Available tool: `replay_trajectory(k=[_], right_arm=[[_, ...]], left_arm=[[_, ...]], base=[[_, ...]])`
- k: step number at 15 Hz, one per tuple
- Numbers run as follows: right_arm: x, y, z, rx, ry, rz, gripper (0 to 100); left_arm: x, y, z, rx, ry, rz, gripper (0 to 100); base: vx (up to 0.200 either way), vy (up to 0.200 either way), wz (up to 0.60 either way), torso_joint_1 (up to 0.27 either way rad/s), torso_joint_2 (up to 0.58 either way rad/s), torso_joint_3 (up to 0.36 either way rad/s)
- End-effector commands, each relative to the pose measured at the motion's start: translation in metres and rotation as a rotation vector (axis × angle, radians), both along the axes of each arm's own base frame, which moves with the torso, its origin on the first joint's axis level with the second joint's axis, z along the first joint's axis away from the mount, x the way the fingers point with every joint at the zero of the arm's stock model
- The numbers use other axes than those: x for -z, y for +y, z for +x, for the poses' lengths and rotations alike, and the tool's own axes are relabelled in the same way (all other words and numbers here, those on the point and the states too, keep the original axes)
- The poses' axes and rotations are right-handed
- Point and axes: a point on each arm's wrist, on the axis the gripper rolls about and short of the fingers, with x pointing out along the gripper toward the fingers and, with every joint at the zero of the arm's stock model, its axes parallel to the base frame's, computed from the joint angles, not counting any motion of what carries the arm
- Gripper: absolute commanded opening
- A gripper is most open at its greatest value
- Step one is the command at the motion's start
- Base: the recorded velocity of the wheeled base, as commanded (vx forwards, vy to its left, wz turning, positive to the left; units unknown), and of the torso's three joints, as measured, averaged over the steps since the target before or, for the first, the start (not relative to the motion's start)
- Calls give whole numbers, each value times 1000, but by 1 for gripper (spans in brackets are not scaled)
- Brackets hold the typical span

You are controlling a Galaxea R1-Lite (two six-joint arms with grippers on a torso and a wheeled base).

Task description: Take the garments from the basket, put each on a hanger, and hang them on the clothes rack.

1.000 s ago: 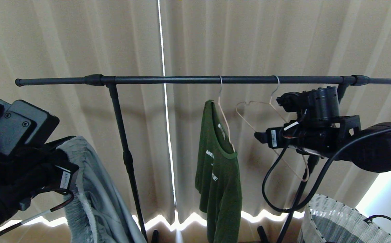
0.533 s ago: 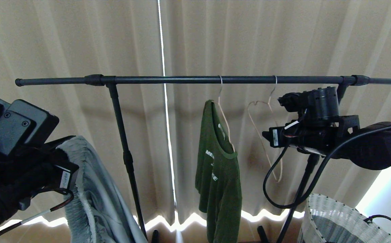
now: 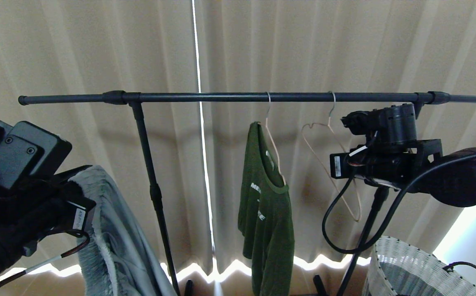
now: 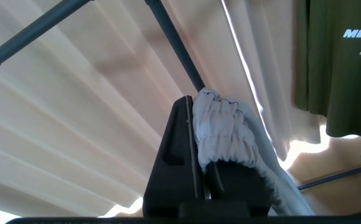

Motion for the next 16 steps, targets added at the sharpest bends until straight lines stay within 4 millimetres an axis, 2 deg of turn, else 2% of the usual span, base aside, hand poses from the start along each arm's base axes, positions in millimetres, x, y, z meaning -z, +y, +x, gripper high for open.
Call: replay_trajectory(k=[1,3,6,9,12,16], right_arm=[[-7,-2,-4,1,-26,13,0],[-15,-7,-8,13,-50,24,0],[-34,-21,-28,19,-98,48,0],[-31,-29,-46,23,-88,43,0],[-27,-31,-54,14,-113,51,0],[-26,-33,-63,-25,-127,60,0]], left_arm=[[1,0,0,2,4,6,0],[2,0,0,4,7,22,0],[2,-1,1,8,8,36,0],[2,-4,1,26,9,43,0],[3,-6,0,37,11,46,0],[4,-6,0,35,14,50,0]], base=[[0,0,0,0,0,0],[0,0,0,0,0,0],[0,0,0,0,0,0],[0,0,0,0,0,0],[0,0,0,0,0,0],[-200,0,0,8,4,2]])
